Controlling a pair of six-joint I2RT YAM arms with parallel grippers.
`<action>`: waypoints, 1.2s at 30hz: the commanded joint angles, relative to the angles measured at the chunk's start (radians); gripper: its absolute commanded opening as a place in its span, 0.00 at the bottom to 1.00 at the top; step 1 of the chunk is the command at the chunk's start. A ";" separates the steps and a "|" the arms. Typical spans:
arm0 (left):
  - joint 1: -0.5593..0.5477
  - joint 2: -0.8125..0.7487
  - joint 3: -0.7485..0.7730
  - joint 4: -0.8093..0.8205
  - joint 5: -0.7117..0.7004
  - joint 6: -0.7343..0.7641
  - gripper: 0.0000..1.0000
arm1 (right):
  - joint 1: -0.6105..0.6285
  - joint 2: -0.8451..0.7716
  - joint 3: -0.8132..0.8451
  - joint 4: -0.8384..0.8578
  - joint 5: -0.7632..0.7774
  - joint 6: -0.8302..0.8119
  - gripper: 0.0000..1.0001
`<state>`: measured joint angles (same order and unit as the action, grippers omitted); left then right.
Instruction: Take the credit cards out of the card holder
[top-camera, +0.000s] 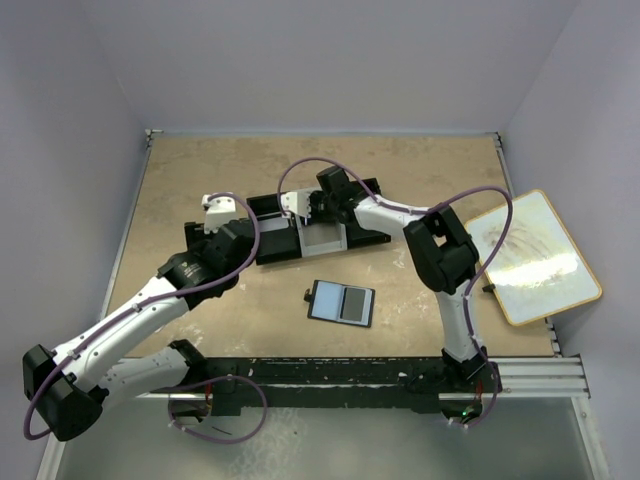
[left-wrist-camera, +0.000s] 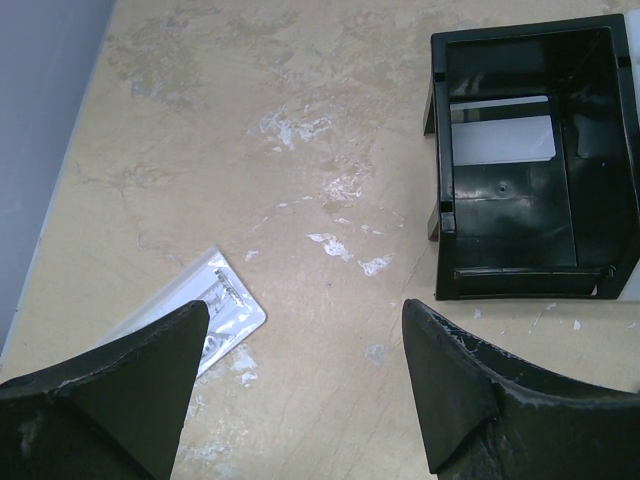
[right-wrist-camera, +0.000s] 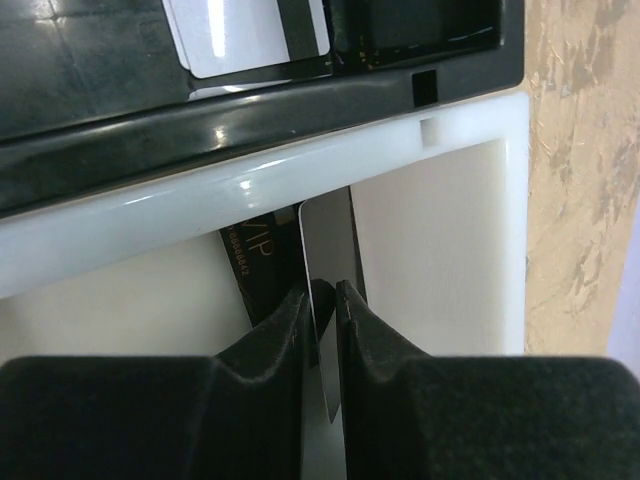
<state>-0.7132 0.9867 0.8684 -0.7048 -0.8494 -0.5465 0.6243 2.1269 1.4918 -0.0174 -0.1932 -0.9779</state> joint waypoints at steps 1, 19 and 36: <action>0.008 -0.005 0.011 0.022 -0.008 0.022 0.76 | 0.000 -0.015 0.046 -0.068 -0.016 -0.024 0.19; 0.008 0.004 0.012 0.026 0.010 0.028 0.76 | 0.000 -0.034 0.080 -0.121 -0.021 0.032 0.37; 0.008 -0.027 0.009 0.034 0.057 0.050 0.76 | 0.002 -0.673 -0.581 0.514 0.042 0.779 0.41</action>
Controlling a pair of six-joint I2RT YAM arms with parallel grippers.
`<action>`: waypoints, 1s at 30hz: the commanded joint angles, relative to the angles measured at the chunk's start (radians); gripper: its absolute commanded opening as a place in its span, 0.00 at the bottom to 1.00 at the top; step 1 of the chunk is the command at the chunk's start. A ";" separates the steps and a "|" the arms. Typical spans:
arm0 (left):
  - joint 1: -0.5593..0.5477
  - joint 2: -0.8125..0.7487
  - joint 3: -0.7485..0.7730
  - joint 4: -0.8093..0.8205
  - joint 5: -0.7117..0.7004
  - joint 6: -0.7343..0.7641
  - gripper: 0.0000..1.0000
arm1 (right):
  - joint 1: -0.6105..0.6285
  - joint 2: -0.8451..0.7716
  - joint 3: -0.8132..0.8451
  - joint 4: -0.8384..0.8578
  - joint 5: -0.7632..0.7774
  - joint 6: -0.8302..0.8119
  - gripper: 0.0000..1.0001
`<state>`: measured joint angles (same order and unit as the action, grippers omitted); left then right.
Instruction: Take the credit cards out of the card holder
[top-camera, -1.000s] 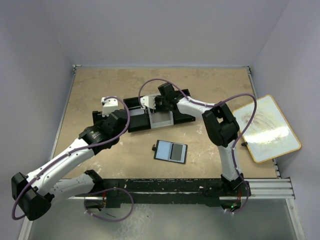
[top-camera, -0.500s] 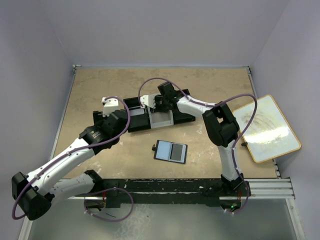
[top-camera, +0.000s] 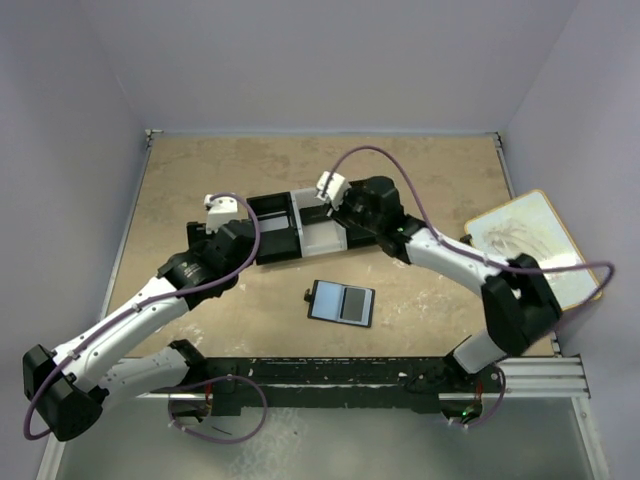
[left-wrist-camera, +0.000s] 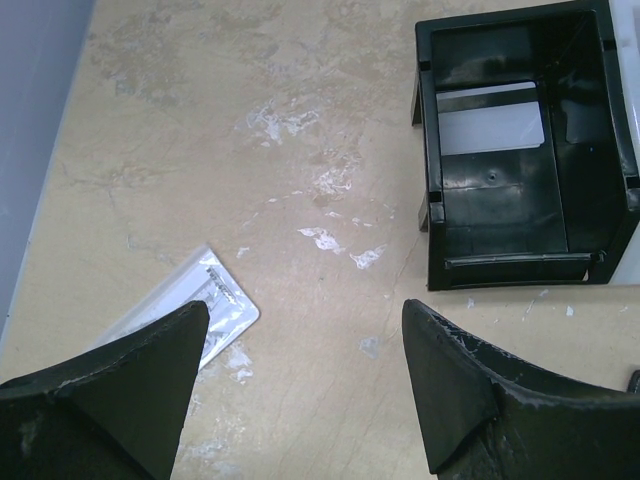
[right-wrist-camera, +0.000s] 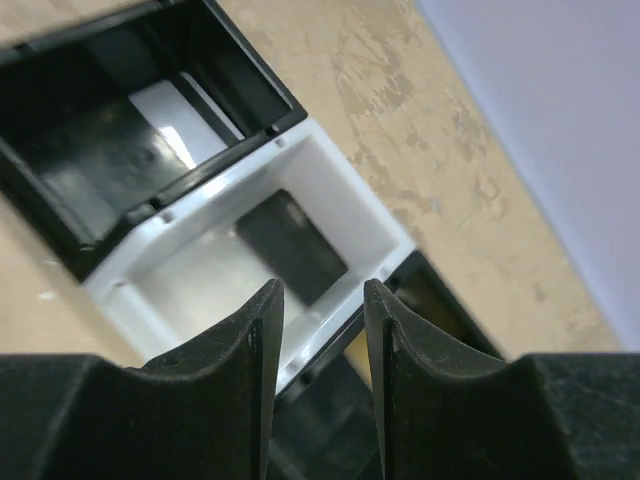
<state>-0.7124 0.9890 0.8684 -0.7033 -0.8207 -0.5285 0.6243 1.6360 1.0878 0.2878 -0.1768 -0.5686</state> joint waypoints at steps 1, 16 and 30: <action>0.008 -0.036 0.008 0.033 0.035 0.033 0.76 | 0.001 -0.232 -0.230 0.212 0.038 0.445 0.41; 0.007 -0.143 0.000 0.023 0.010 0.009 0.76 | 0.000 -0.503 -0.528 -0.046 0.143 1.094 0.45; 0.007 -0.112 0.001 0.022 0.057 0.014 0.76 | 0.000 -0.617 -0.668 -0.056 0.227 1.299 0.52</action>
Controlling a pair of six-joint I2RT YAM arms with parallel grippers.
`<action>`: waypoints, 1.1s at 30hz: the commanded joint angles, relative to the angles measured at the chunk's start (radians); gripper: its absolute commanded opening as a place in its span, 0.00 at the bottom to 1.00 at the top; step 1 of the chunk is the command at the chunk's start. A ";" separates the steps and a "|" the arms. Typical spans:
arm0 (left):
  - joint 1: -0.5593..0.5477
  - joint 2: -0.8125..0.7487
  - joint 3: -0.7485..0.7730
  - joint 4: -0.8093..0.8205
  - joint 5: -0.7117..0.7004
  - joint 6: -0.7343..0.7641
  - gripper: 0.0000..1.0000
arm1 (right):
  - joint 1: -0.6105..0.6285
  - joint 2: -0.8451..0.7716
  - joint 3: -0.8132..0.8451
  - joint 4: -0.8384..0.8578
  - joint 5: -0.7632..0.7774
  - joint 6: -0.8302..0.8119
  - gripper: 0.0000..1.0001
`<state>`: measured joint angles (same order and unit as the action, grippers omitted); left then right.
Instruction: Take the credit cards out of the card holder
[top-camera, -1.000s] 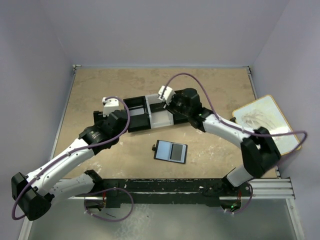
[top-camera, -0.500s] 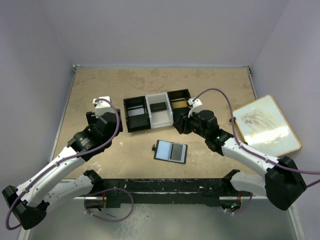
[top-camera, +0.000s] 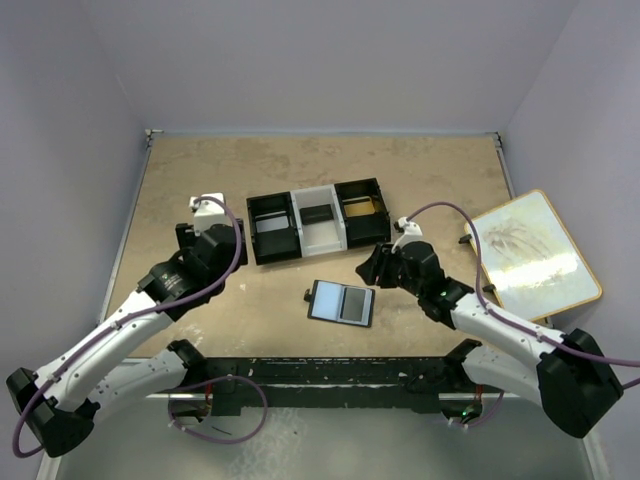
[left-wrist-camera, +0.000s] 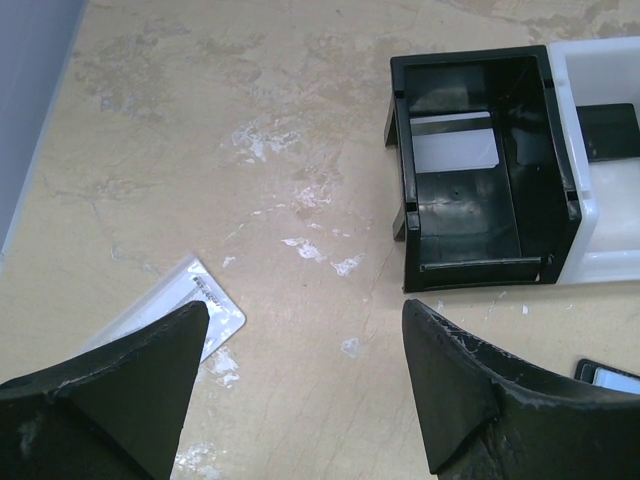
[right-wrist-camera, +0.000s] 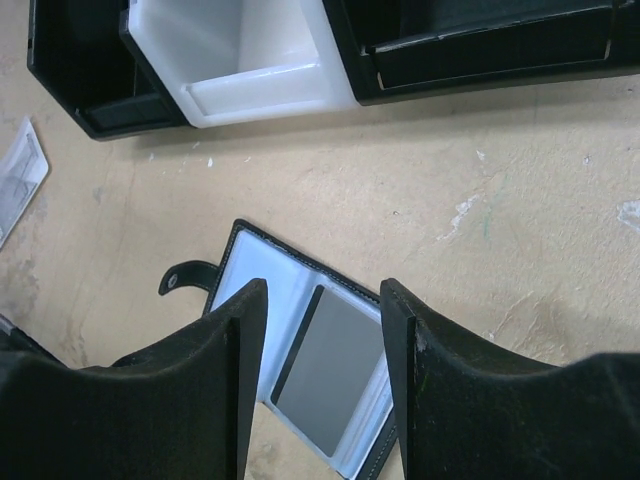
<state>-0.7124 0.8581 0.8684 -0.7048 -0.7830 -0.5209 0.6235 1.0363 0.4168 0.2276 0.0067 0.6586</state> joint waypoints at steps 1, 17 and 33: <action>0.006 0.027 0.002 0.023 0.019 0.006 0.76 | 0.001 -0.013 0.010 -0.006 0.044 0.077 0.52; -0.153 0.147 -0.112 0.504 0.544 -0.199 0.64 | 0.019 -0.053 -0.072 -0.076 -0.091 0.186 0.45; -0.307 0.689 0.108 0.648 0.590 0.036 0.72 | 0.027 -0.248 -0.311 0.028 -0.346 0.333 0.48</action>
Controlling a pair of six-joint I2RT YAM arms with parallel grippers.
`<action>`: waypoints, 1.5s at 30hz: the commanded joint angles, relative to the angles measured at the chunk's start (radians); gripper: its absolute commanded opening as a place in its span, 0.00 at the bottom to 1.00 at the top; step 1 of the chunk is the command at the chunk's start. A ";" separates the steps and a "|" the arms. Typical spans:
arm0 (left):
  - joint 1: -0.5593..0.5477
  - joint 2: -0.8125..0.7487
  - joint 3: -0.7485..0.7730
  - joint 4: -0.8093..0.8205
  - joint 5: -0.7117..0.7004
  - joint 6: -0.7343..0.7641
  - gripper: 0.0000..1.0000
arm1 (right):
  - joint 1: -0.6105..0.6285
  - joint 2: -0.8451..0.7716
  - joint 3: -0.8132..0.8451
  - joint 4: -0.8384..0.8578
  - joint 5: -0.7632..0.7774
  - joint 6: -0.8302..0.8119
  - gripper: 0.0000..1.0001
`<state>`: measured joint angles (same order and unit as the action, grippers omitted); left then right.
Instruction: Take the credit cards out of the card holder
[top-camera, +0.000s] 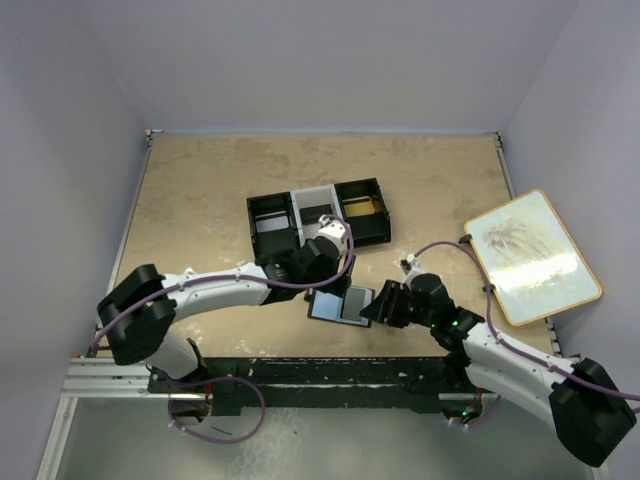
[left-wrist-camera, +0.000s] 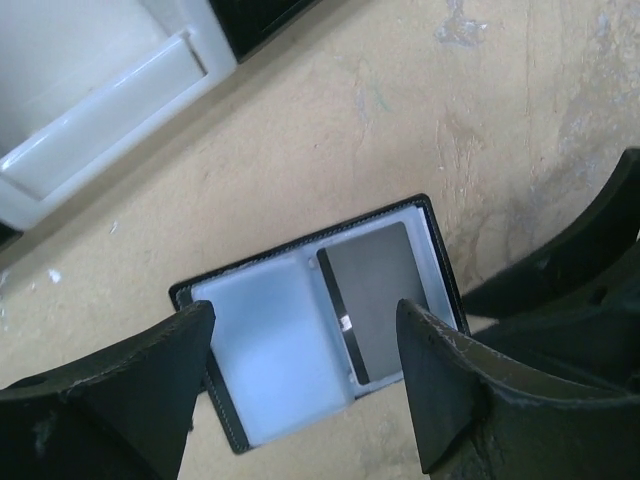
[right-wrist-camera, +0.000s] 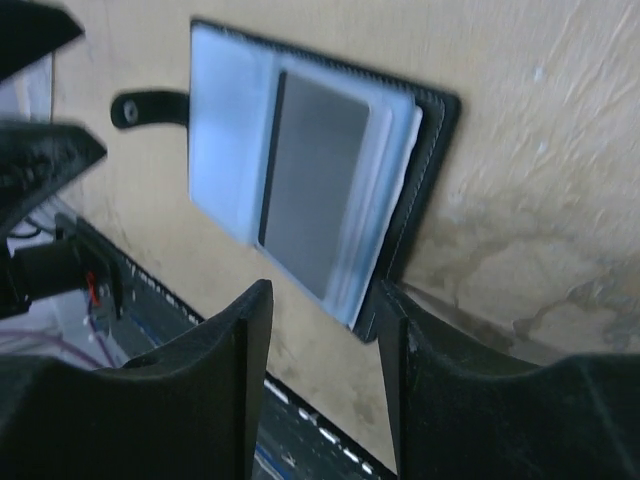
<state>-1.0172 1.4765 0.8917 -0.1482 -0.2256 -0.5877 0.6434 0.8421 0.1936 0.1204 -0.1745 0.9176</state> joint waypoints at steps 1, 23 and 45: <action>-0.002 0.093 0.095 0.090 0.021 0.122 0.72 | 0.008 -0.071 -0.118 0.168 -0.186 0.090 0.47; -0.003 0.337 0.225 0.066 0.071 0.242 0.72 | 0.008 -0.042 -0.187 0.331 -0.466 -0.007 0.49; -0.003 0.168 -0.036 0.083 -0.008 0.110 0.69 | 0.007 0.160 -0.074 0.267 -0.122 0.148 0.51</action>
<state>-1.0149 1.7325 0.9180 -0.0410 -0.1989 -0.4095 0.6518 0.9886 0.0807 0.3878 -0.4370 1.0065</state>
